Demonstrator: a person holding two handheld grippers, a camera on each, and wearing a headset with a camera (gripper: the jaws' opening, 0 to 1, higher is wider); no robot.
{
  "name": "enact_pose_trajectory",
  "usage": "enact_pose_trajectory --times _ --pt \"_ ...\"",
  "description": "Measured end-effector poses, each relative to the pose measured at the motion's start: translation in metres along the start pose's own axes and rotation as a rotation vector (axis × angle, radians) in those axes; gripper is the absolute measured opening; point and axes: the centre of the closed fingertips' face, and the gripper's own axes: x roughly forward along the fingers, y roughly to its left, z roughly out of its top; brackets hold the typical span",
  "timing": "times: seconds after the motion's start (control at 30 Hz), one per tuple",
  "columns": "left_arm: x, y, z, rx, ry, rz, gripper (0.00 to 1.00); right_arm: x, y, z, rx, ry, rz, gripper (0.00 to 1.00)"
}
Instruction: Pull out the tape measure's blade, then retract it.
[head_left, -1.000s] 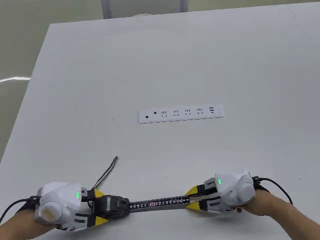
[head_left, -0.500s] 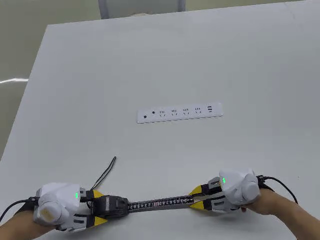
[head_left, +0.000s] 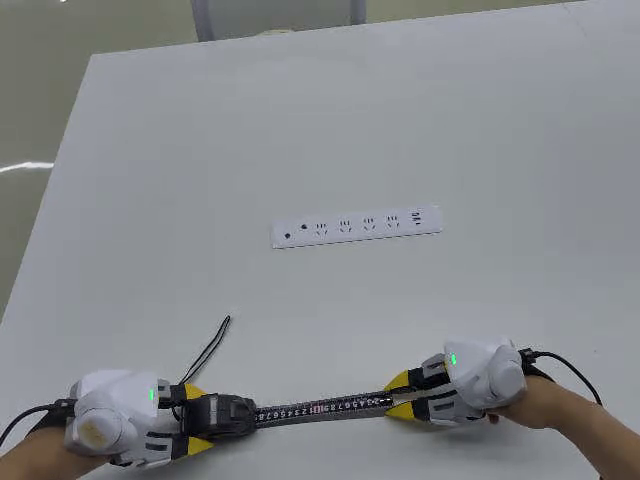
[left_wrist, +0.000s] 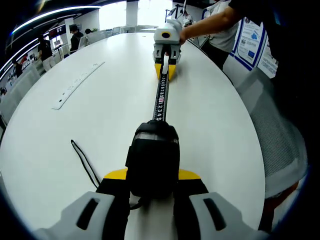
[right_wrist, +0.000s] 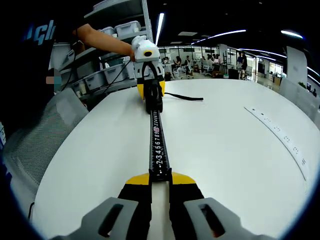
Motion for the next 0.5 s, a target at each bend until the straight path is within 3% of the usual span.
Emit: enact_pose_trajectory --times 0.5 --pt "0.0 -0.0001 -0.0003 0.0 0.002 0.002 0.29 -0.0096 -0.0008 -0.0061 0.014 0.001 -0.003 0.11"
